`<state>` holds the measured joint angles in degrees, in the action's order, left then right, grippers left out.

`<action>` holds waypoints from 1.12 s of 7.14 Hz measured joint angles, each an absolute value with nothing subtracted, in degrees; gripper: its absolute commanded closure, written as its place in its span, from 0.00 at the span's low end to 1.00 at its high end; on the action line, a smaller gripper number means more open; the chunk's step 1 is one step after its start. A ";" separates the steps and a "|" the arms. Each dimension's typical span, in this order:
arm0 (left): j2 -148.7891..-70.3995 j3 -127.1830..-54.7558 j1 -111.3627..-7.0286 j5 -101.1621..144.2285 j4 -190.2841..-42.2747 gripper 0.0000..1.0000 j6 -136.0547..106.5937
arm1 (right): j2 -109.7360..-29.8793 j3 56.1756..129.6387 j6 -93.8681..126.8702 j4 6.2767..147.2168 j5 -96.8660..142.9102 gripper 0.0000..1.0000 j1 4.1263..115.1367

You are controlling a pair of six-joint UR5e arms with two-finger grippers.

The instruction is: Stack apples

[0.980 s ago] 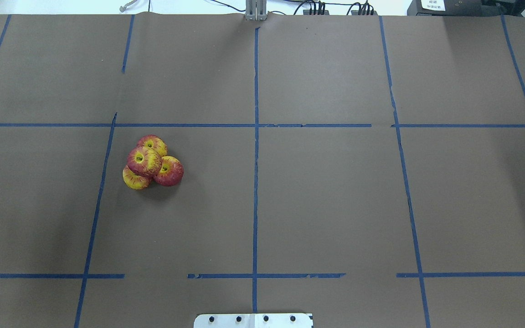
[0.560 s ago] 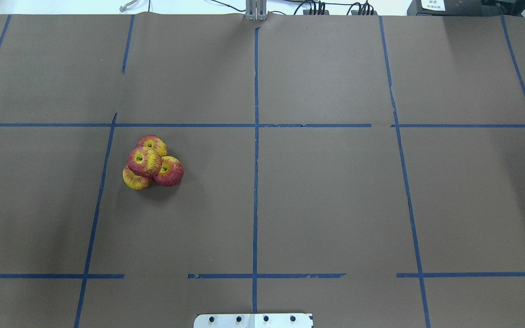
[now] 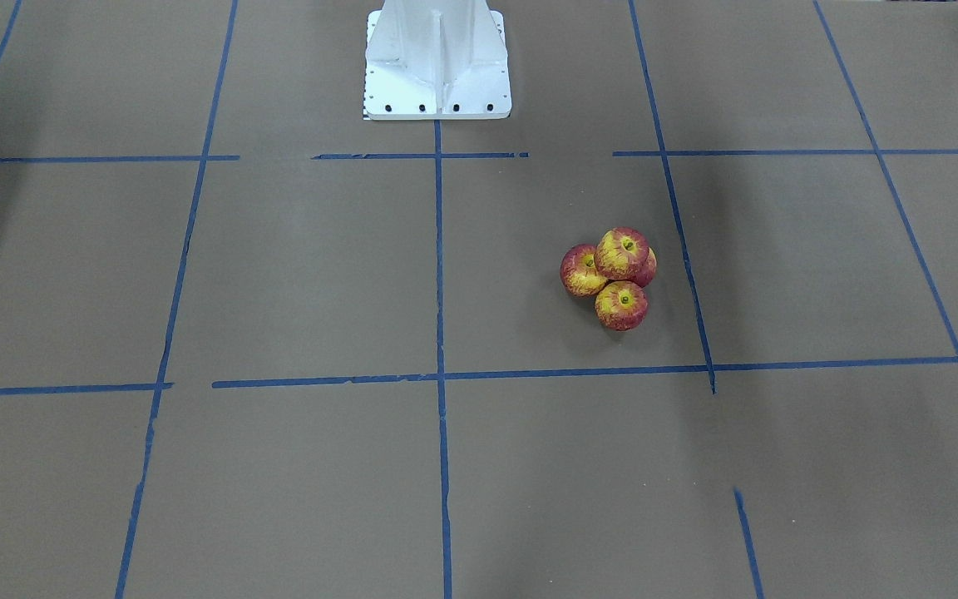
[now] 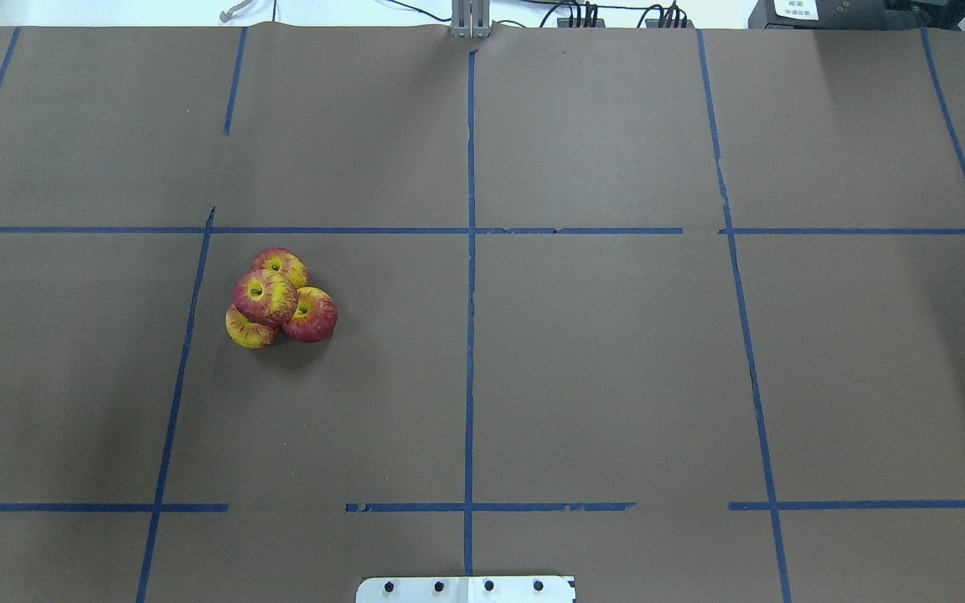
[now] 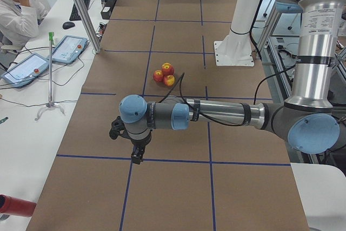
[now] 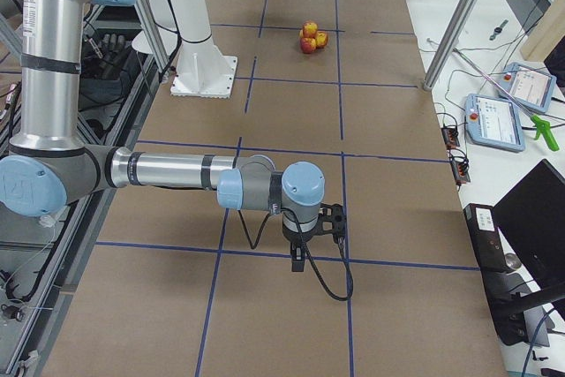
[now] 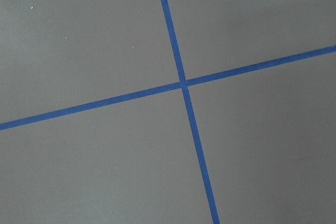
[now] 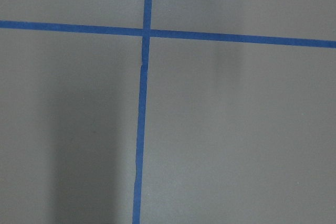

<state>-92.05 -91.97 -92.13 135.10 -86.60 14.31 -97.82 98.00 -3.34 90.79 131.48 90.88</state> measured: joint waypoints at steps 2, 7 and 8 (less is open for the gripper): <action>-91.90 -92.05 -92.25 134.98 -86.42 0.00 13.22 | -97.82 98.00 -3.34 90.79 131.49 0.00 90.88; -91.82 -93.86 -92.24 132.64 -86.89 0.00 5.78 | -97.82 98.00 -3.34 90.79 131.48 0.00 90.88; -92.07 -93.62 -92.22 132.58 -86.91 0.00 5.76 | -97.82 98.00 -3.34 90.79 131.48 0.00 90.88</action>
